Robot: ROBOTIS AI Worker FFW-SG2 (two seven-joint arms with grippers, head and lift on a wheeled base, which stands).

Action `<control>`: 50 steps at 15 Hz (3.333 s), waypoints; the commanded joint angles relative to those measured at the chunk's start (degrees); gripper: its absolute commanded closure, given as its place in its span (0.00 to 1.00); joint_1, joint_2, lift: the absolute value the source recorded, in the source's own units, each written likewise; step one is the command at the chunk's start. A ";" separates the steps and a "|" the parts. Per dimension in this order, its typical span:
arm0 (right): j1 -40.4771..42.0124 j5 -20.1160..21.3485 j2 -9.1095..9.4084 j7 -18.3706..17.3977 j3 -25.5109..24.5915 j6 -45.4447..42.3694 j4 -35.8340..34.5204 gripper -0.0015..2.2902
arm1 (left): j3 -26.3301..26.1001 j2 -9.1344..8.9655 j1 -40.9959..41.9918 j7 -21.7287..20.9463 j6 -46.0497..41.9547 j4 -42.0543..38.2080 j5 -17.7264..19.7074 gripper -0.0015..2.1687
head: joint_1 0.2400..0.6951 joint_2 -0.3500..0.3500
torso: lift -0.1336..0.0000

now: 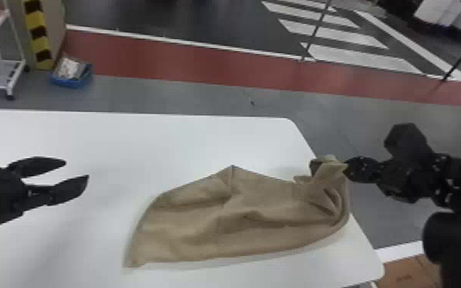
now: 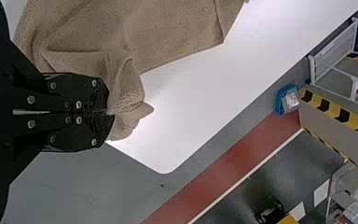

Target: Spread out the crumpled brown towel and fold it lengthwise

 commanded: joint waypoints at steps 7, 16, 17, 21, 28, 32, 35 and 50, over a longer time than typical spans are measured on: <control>1.95 0.61 0.90 0.28 0.80 -1.10 -0.11 0.65 | -8.10 -0.15 2.31 -1.58 0.00 0.36 2.29 0.20 | 1.00 0.00 | 0.07; 6.43 1.76 2.21 0.28 3.18 -4.09 -2.39 0.65 | -13.90 -0.15 2.14 2.99 -4.39 5.72 3.34 0.20 | 1.00 0.00 | 0.07; 6.43 2.02 2.21 0.28 3.53 -4.09 -2.30 0.64 | -14.34 -0.15 2.14 3.07 -4.39 5.72 3.69 0.20 | 1.00 0.00 | 0.07; 6.43 2.55 2.21 0.28 4.23 -4.09 -2.39 0.65 | -16.01 -0.15 2.05 3.60 -3.69 5.90 4.48 0.20 | 1.00 0.00 | 0.07; 6.43 2.90 2.21 0.28 5.46 -4.09 -2.39 0.64 | -18.21 -0.15 0.56 11.16 -3.16 8.62 2.46 0.20 | 1.00 0.00 | 0.07; 6.17 2.90 2.13 0.28 5.29 -4.09 -2.30 0.64 | -19.35 -0.15 -0.59 11.78 -1.76 10.29 2.20 0.20 | 1.00 0.00 | 0.07; 6.17 2.90 2.13 0.28 5.11 -4.09 -2.22 0.64 | -19.79 -0.15 -1.64 12.04 -1.58 11.52 1.85 0.42 | 1.00 0.00 | 0.07; 9.42 0.09 3.97 0.28 6.69 -3.38 -9.86 0.64 | 7.54 -0.15 8.38 -3.17 9.32 -9.66 7.30 0.99 | 1.00 0.04 | 0.07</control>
